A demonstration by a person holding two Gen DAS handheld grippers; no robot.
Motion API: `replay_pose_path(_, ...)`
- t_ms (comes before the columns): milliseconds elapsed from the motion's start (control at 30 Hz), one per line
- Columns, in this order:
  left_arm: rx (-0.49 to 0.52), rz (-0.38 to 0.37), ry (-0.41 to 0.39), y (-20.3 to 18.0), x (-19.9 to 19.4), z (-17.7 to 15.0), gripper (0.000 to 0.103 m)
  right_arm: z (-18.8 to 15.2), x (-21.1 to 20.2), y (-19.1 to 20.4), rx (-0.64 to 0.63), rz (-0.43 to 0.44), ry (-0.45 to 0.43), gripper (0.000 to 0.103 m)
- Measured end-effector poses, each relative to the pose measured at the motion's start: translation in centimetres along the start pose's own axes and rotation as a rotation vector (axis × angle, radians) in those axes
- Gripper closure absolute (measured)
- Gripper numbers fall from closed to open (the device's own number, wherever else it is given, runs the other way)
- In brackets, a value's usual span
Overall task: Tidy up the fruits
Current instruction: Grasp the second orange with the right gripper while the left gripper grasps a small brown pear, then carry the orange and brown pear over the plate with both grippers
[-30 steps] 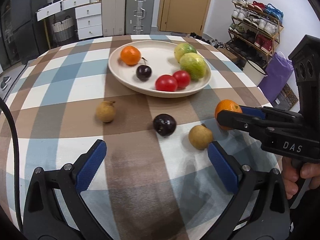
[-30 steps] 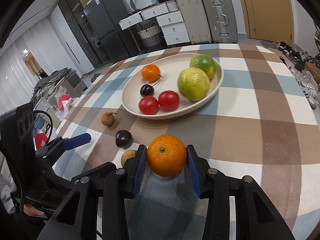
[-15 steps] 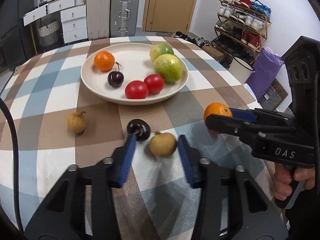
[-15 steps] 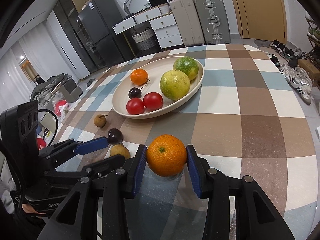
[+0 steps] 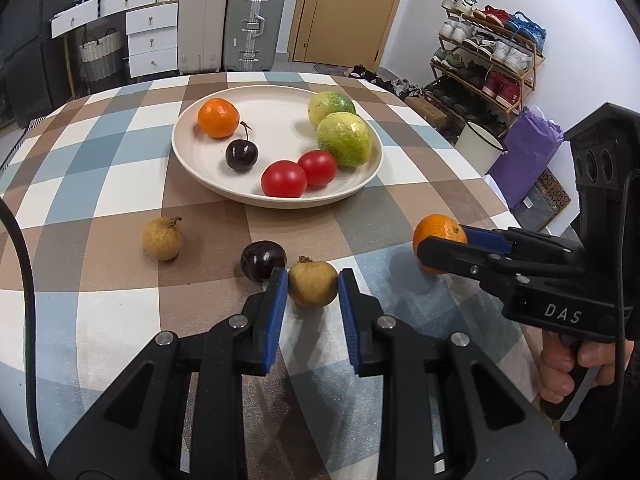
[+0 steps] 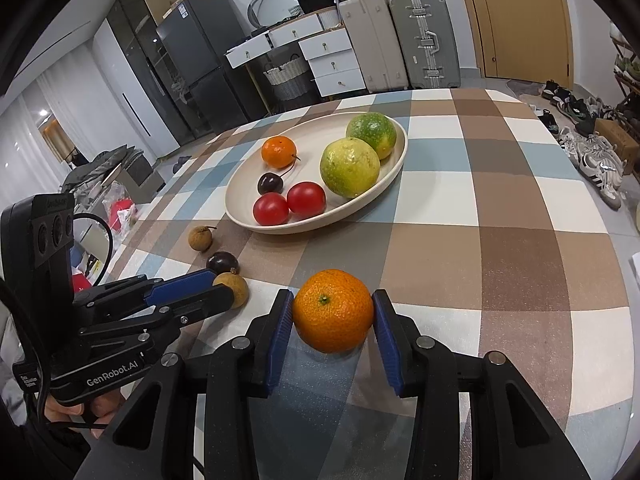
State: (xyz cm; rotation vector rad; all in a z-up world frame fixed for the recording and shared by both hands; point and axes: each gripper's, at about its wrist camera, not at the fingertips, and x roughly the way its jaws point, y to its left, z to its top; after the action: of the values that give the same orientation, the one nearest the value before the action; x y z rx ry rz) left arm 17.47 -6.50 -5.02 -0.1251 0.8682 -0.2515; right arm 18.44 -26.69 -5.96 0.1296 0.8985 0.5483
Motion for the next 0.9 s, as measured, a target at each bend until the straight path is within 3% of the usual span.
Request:
replay_pose_path(633, 0.031, -0.006, 0.02, -0.9, 0.7, 0.2, 0.078, 0.0, -0.4, 0.0, -0.005, 0.0, -0.011, 0.062)
replay_pose_path(900, 0.028, -0.006, -0.041, -0.7, -1.1, 1.0, 0.078, 0.3, -0.6, 0.2, -0.011, 0.001, -0.02, 0.062)
